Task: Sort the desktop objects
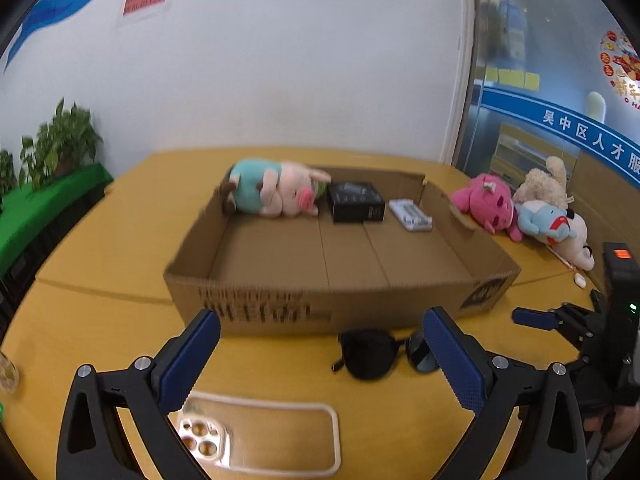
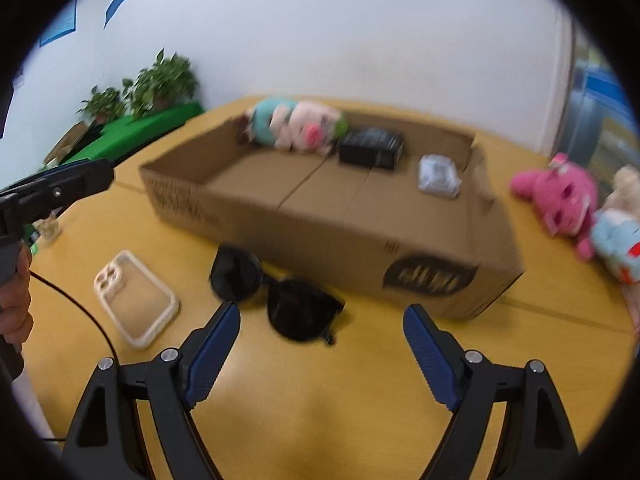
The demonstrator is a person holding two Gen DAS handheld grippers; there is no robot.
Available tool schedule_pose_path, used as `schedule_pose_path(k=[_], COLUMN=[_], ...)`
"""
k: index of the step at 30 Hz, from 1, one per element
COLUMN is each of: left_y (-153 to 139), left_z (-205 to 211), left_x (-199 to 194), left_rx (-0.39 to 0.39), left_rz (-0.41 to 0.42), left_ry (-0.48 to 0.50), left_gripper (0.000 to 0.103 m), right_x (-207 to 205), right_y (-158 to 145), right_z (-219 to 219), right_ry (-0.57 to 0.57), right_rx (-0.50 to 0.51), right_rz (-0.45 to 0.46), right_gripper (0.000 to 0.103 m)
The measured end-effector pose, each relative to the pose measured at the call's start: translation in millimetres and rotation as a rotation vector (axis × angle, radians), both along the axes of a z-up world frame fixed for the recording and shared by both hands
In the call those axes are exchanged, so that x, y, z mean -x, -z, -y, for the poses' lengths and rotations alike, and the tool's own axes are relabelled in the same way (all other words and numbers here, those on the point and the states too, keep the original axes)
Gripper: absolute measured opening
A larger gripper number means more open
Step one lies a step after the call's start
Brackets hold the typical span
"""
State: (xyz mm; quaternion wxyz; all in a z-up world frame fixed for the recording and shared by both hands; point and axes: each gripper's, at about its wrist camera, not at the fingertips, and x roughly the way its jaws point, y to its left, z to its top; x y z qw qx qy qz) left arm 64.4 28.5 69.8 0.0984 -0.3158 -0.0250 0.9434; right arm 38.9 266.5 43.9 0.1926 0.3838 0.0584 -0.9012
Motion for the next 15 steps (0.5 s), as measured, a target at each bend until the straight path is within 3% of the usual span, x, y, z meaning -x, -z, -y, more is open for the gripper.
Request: schedule_pose_path(k=[6,9,13,15], left_y=[28,31,35,37], left_z=[15,21,28,31], left_x=[-5,-5,-1,3], left_rx=[-0.055,-0.061,-0.076,-0.085], left_rz=[0.095,0.109,0.134,0.145], left_ry=[-0.018,-0.028,-0.031,-0.026], left_gripper=[0.103,0.103,0.103,0.103], right_x=[46,55,54,39], right_y=[36,44,50,50], right_z=[0,9,24,35], right_ry=[-0.072,-0.127,-0.185,-0.265], right_rx=[0.033,0.040,0.039,0.055], right_rz=[0.134,0.142,0.169,0.189], right_gripper=[0.084,0.084,0.084,0.084])
